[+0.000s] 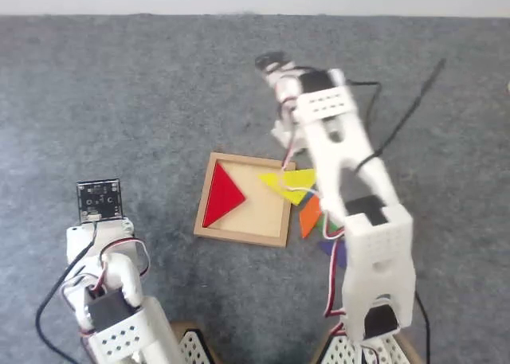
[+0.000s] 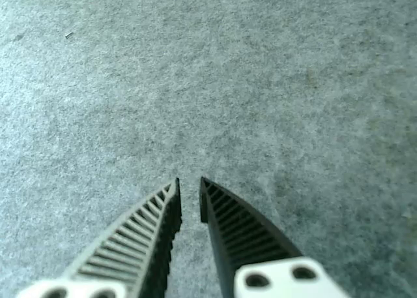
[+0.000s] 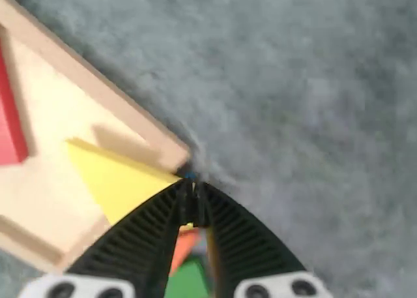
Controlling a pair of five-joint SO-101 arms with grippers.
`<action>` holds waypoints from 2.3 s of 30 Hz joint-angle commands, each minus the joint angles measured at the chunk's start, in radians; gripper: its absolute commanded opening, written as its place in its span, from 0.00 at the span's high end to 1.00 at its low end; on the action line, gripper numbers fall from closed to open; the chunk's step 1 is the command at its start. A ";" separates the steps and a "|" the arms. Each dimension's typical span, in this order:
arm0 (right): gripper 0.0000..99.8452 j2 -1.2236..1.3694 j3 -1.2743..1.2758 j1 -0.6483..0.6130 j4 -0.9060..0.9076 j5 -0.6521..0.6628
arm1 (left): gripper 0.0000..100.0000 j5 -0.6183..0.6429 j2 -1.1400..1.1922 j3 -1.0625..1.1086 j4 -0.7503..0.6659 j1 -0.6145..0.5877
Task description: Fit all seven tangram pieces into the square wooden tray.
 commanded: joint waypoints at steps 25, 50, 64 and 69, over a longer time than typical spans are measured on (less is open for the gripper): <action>0.99 0.076 0.063 -0.058 0.051 0.055 | 0.94 -0.012 -0.011 -0.045 0.003 -0.003; 0.99 -0.348 0.474 -0.386 0.036 0.095 | 0.94 -0.012 -0.011 -0.045 0.003 -0.003; 0.99 -0.237 0.551 -0.394 -0.260 -0.054 | 0.94 -0.012 -0.011 -0.045 0.003 -0.005; 0.99 -0.219 0.512 -0.317 -0.262 -0.055 | 0.94 -0.012 -0.011 -0.045 0.003 -0.005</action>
